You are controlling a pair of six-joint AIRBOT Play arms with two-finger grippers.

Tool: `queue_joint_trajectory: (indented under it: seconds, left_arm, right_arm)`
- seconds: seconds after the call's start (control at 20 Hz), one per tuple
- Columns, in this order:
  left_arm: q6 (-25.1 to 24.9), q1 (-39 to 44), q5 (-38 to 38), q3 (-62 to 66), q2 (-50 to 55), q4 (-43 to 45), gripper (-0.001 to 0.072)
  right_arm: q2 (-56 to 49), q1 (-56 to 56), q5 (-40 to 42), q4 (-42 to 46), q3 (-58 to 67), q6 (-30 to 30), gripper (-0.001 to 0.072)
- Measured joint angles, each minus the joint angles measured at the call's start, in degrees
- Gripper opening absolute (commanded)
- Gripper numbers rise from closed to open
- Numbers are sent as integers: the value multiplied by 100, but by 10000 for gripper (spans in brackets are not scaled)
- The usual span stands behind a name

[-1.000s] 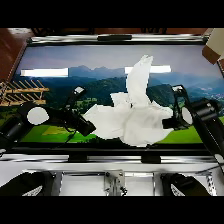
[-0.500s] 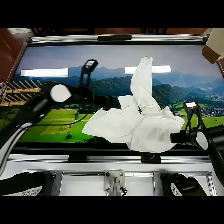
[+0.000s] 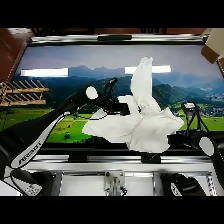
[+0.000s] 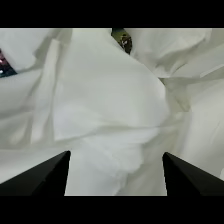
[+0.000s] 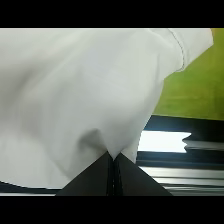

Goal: Fold the shirts.

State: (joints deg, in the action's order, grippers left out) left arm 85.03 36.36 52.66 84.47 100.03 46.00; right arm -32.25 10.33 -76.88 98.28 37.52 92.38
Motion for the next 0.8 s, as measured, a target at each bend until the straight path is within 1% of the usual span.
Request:
queue_joint_trajectory:
  seconds: [0.35,0.7,0.8]
  left_arm:
    - [-37,9,-140,35,297,-214,685]
    - [-35,76,48,35,640,-546,684]
    - [-35,94,225,35,723,-601,675]
  right_arm:
    - [11,0,98,-46,-2,-94,50]
    - [9,0,238,-125,-2,-96,50]
    - [11,2,247,-173,-2,-96,50]
